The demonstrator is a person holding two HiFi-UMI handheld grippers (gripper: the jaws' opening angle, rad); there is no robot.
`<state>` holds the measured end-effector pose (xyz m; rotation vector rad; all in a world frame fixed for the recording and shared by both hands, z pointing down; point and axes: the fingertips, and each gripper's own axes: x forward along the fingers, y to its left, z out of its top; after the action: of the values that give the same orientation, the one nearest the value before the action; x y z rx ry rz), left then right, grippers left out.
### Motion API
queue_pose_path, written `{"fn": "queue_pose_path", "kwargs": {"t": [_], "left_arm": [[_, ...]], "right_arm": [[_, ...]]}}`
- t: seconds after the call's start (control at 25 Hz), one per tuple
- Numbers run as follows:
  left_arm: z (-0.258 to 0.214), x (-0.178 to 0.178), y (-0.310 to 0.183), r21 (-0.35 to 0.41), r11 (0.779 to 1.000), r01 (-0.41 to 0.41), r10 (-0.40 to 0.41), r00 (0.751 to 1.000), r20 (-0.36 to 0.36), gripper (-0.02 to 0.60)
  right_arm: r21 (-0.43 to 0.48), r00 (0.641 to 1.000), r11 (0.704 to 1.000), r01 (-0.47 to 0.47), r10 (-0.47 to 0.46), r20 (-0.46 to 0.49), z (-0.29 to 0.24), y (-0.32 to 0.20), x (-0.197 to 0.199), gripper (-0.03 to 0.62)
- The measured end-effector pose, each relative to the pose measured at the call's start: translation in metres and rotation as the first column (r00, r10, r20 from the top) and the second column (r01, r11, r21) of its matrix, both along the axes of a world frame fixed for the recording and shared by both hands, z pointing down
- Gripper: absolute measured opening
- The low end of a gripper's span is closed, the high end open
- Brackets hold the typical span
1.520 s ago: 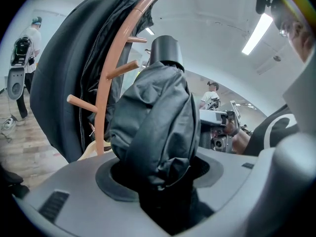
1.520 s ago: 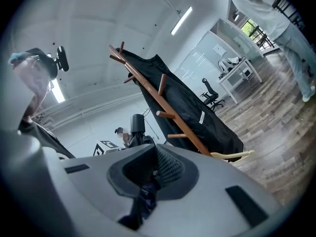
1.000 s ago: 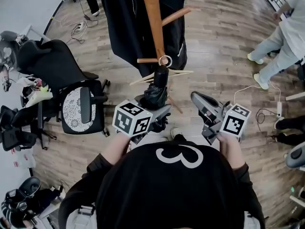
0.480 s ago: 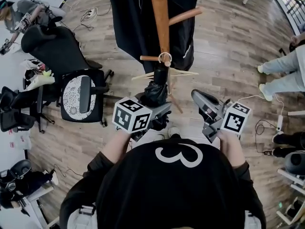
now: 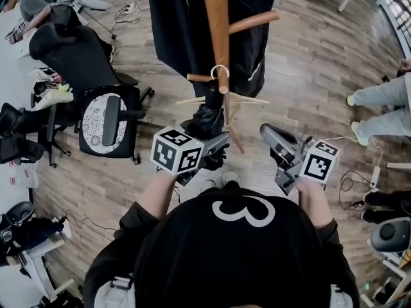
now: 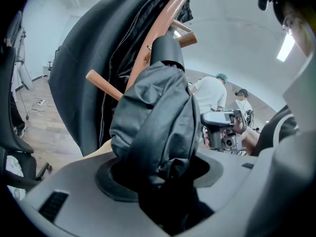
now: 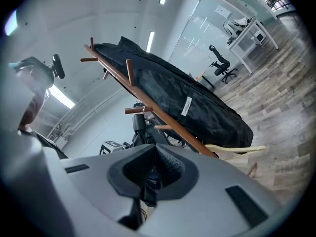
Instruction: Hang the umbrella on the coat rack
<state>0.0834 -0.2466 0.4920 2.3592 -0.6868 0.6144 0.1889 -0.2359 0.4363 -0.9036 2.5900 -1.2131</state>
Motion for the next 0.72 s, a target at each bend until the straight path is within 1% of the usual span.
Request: {"fn": "queue_pose_path", "kwargs": {"t": [0.24, 0.48, 0.72], "left_arm": [[0.012, 0.006, -0.008, 0.012, 1.000, 0.016, -0.016, 1.000, -0.025, 0.272], [0.025, 0.004, -0.021, 0.025, 0.999, 0.032, -0.030, 0.998, -0.058, 0.273], [0.037, 0.003, -0.032, 0.073, 0.996, 0.043, -0.040, 0.999, -0.033, 0.273]], "right_arm": [[-0.005, 0.999, 0.999, 0.032, -0.033, -0.031, 0.009, 0.000, 0.000, 0.028], [-0.009, 0.997, 0.999, 0.038, -0.038, -0.065, 0.012, 0.000, 0.001, 0.028], [-0.002, 0.996, 0.999, 0.040, -0.040, -0.083, 0.012, 0.000, 0.005, 0.028]]}}
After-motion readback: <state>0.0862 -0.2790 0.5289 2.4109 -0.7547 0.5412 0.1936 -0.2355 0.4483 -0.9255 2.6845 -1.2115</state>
